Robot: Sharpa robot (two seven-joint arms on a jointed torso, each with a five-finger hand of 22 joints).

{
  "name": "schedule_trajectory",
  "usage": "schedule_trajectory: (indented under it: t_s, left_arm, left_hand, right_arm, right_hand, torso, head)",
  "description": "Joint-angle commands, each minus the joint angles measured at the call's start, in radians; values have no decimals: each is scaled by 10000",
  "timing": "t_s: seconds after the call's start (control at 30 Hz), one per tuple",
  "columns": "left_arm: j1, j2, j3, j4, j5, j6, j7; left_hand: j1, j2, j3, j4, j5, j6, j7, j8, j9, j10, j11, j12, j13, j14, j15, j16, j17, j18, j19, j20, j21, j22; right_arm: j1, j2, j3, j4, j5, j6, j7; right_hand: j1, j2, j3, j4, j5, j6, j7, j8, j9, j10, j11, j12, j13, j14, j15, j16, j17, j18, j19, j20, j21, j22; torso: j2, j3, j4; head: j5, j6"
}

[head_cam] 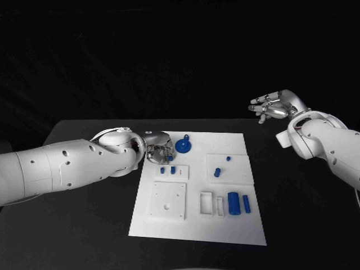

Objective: Assemble the parts on the task board

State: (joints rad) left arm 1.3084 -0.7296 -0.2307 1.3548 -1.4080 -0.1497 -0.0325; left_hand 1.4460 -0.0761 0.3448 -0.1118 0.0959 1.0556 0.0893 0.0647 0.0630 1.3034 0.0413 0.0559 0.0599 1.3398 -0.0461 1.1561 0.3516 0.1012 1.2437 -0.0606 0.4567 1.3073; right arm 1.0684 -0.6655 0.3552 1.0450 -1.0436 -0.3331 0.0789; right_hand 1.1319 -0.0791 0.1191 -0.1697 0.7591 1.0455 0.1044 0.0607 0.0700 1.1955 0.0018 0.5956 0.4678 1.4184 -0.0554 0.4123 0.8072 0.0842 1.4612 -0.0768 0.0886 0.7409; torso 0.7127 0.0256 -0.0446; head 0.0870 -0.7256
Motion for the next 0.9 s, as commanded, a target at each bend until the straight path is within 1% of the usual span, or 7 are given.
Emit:
schedule_trajectory:
  t_s: [0.03,0.37,0.5,0.6,0.73,0.8,0.9]
  left_arm:
    - [8,-5,12,17,-18,-68,-6]
    - [6,-55,14,-3,5,-460,-3]
    - [5,-72,18,-75,7,-619,6]
    - [5,-75,28,-178,12,-726,38]
    - [6,-67,77,-407,196,-910,151]
    - [6,-54,149,-582,558,-1072,271]
    - [8,-40,275,-831,1528,-1325,467]
  left_hand:
    - [-25,-131,111,32,-64,-139,-32,-31,-11,-181,28,36,-3,-31,52,-62,-19,69,-51,7,-10,186]
    - [-72,-421,451,241,-84,-314,-48,-30,-9,-809,236,33,-7,14,185,-10,-14,216,41,130,-24,183]
    - [-56,-500,530,285,-69,-371,-38,-28,-8,-1026,310,34,-7,10,233,-10,-24,262,51,171,-33,181]
    - [-29,-561,598,314,-60,-389,-43,-25,-7,-1146,351,39,-5,-1,270,-30,-42,316,48,217,-49,182]
    - [44,-590,713,293,-19,-306,40,-24,-7,-1207,386,34,-8,-141,290,-189,-129,353,-42,247,-83,193]
    - [112,-554,806,249,-9,-172,128,-13,-4,-1150,384,36,-8,-261,286,-338,-204,361,-142,246,-116,198]
    - [201,-542,1005,94,-14,166,316,-6,-5,-1028,396,29,-11,-725,277,-1207,-592,333,-660,252,-340,193]
  right_arm:
    - [-4,-15,4,23,-9,68,105]
    - [-33,-10,4,-21,-11,28,102]
    - [-78,-30,4,28,-32,112,93]
    - [-125,-77,4,135,-60,299,91]
    - [-210,-223,4,436,-211,822,111]
    - [-263,-326,4,643,-394,1112,117]
    - [-372,-522,4,1031,-818,1495,91]
  right_hand:
    - [-37,-80,25,-22,37,-58,38,19,-16,-52,-12,40,-14,56,21,-38,13,-3,219,44,34,-15]
    - [17,-76,60,-143,-3,-92,68,21,-15,-76,37,-408,-379,-10,61,-67,-9,13,152,77,20,-59]
    - [33,-64,166,-324,-98,-111,100,13,-19,157,92,-1423,-1134,45,72,-15,-3,39,173,71,112,19]
    - [25,0,362,-557,-233,-66,112,-18,-28,664,160,-2968,-2489,141,42,179,135,106,190,39,317,272]
    - [179,153,704,-934,-876,171,108,18,-19,968,286,-4272,-3559,445,23,624,451,207,376,-1,798,797]
    - [330,237,932,-1107,-1226,368,89,12,-18,991,341,-4714,-3869,539,17,875,636,267,396,-20,1084,1110]
    - [525,212,1297,-1140,-1518,601,62,17,-15,1047,403,-5254,-4023,528,28,1186,873,362,305,-1,1452,1592]
  torso:
    - [-4,-6,-1]
    - [2,-4,2]
    - [3,-6,-3]
    - [3,-6,-2]
    - [0,-1,-9]
    - [2,-4,-14]
    - [0,-10,-24]
  head:
    - [1,6]
    - [-7,17]
    - [-18,34]
    - [-20,40]
    - [-25,81]
    - [-38,96]
    - [-81,124]
